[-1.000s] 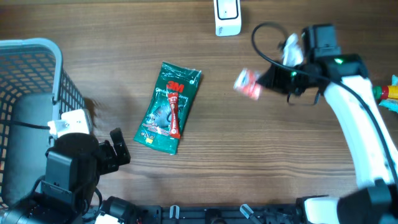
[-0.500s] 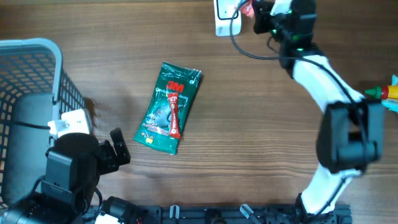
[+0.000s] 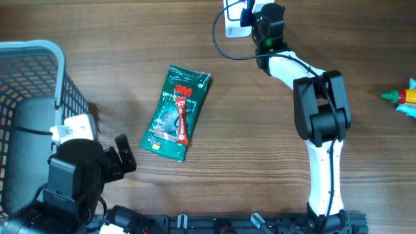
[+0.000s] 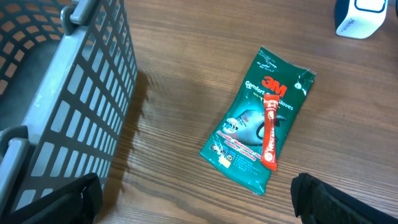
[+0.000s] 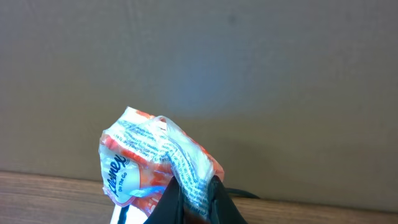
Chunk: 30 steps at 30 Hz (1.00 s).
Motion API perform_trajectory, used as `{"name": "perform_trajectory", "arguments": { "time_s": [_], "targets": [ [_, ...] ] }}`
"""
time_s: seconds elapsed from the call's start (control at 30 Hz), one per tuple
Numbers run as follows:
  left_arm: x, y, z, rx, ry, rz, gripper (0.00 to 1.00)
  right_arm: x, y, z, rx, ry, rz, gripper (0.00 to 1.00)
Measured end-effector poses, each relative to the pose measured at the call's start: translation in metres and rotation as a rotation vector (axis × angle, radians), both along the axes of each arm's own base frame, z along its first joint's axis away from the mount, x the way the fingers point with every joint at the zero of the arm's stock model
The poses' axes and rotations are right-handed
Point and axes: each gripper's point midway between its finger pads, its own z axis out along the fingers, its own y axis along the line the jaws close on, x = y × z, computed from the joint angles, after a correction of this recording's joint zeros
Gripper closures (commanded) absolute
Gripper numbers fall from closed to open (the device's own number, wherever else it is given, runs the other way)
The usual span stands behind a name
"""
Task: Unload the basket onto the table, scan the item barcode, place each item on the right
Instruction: 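Carry the tissue packet to the right edge and release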
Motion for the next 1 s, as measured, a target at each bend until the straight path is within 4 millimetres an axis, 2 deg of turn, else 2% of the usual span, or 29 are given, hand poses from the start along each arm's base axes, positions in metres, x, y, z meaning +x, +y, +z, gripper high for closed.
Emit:
{"name": "perform_trajectory", "arguments": {
  "time_s": [0.13,0.17,0.23,0.27,0.3,0.37,0.43,0.47,0.53,0.63,0.67,0.7,0.73,0.8,0.83,0.87,0.9,0.97,1.0],
  "targets": [
    [0.000,0.000,0.000,0.000,0.000,0.000,0.00,-0.002,-0.004,-0.004,0.020,0.050,-0.013,0.96],
    [0.000,0.000,0.000,0.001,0.001,0.000,0.00,-0.004,-0.008,0.000,0.016,0.078,-0.019,0.96],
    [0.000,0.000,0.000,0.000,-0.001,0.000,0.00,-0.013,-0.028,0.026,0.006,0.144,-0.052,0.95],
    [0.001,0.000,0.000,-0.001,-0.003,0.000,0.00,-0.024,-0.049,0.051,0.002,0.182,-0.101,0.96],
    [0.000,0.000,0.000,-0.001,-0.002,0.000,0.00,-0.036,-0.076,0.089,0.005,0.175,-0.164,0.95],
    [0.000,0.000,0.000,0.001,0.001,0.000,0.00,-0.072,-0.134,0.135,-0.024,0.234,-0.326,0.96],
    [0.000,0.000,0.000,0.000,-0.001,0.000,0.00,-0.114,-0.190,0.160,-0.058,0.302,-0.485,0.95],
    [0.000,0.000,0.000,0.000,0.000,0.000,0.00,-0.135,-0.215,0.159,-0.080,0.368,-0.556,0.95],
    [0.000,0.000,0.000,-0.001,-0.002,0.000,0.00,-0.174,-0.268,0.140,-0.095,0.511,-0.701,0.95],
    [0.000,0.000,0.000,-0.001,-0.003,0.000,0.00,-0.211,-0.345,0.106,-0.035,0.629,-0.902,0.96],
    [0.000,0.000,0.000,-0.001,-0.003,0.000,0.00,-0.223,-0.378,0.088,-0.004,0.656,-0.982,0.95],
    [0.000,0.000,0.001,-0.001,-0.004,0.000,0.00,-0.233,-0.413,0.059,0.021,0.699,-1.061,0.95],
    [0.000,0.000,0.000,0.000,-0.002,0.000,0.00,-0.236,-0.427,0.041,0.030,0.730,-1.091,0.95],
    [0.000,0.000,0.000,-0.001,-0.003,0.000,0.00,-0.249,-0.455,-0.014,0.060,0.845,-1.132,0.95],
    [0.000,0.000,0.000,-0.001,-0.002,0.000,0.00,-0.256,-0.462,-0.041,0.079,0.905,-1.135,0.95],
    [0.000,0.000,0.001,-0.001,-0.003,0.000,0.00,-0.260,-0.465,-0.057,0.095,0.934,-1.133,0.95],
    [0.000,0.000,0.000,-0.001,-0.003,0.000,0.00,-0.259,-0.466,-0.066,0.108,0.945,-1.125,0.90],
    [0.000,0.000,0.000,-0.001,-0.003,0.000,0.00,-0.253,-0.466,-0.070,0.129,0.930,-1.113,0.33],
    [0.000,0.000,0.000,-0.001,-0.003,0.000,0.00,-0.251,-0.467,-0.069,0.137,0.917,-1.115,0.12]
  ]
}}
